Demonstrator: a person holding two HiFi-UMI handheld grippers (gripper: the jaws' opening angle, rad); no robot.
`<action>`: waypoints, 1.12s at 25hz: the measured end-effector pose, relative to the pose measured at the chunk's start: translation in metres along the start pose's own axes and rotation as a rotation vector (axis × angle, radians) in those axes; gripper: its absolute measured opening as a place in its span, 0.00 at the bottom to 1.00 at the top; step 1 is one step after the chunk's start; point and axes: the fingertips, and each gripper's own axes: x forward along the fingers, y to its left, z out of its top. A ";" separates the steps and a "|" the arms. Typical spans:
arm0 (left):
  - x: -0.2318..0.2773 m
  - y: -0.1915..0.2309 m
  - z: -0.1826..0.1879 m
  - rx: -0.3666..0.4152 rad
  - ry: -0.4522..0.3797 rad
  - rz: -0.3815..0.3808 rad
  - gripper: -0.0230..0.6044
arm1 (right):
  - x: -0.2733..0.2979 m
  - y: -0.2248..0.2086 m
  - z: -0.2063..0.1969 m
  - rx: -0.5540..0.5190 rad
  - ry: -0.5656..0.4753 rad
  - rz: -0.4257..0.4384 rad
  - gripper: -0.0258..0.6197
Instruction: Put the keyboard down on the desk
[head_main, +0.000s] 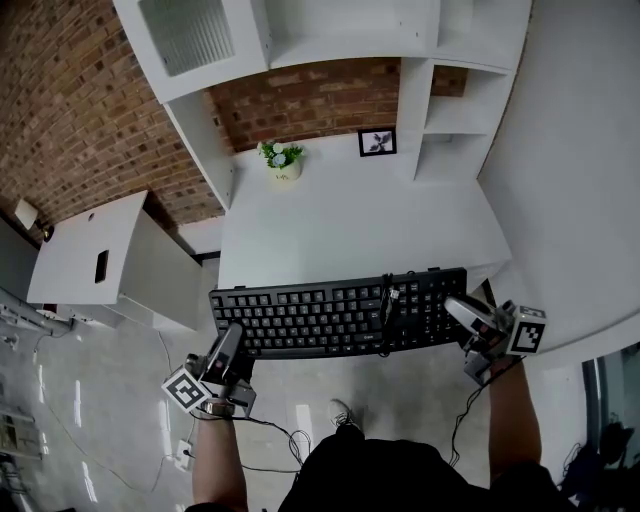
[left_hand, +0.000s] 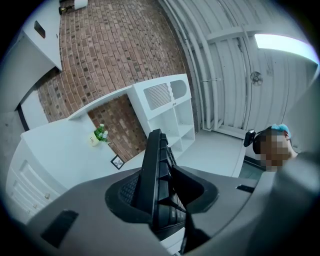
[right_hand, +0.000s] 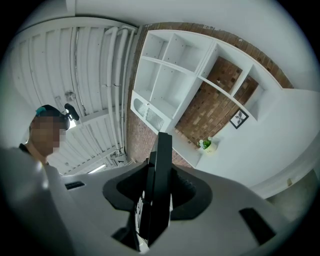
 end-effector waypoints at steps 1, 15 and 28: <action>0.000 0.005 0.005 -0.003 0.002 0.000 0.29 | 0.007 -0.002 0.000 0.000 -0.001 -0.003 0.25; 0.000 0.065 0.065 -0.028 0.026 -0.002 0.29 | 0.083 -0.016 -0.007 0.006 -0.011 -0.056 0.25; -0.009 0.049 0.081 -0.006 0.017 -0.012 0.29 | 0.089 0.003 -0.003 -0.024 -0.017 -0.025 0.25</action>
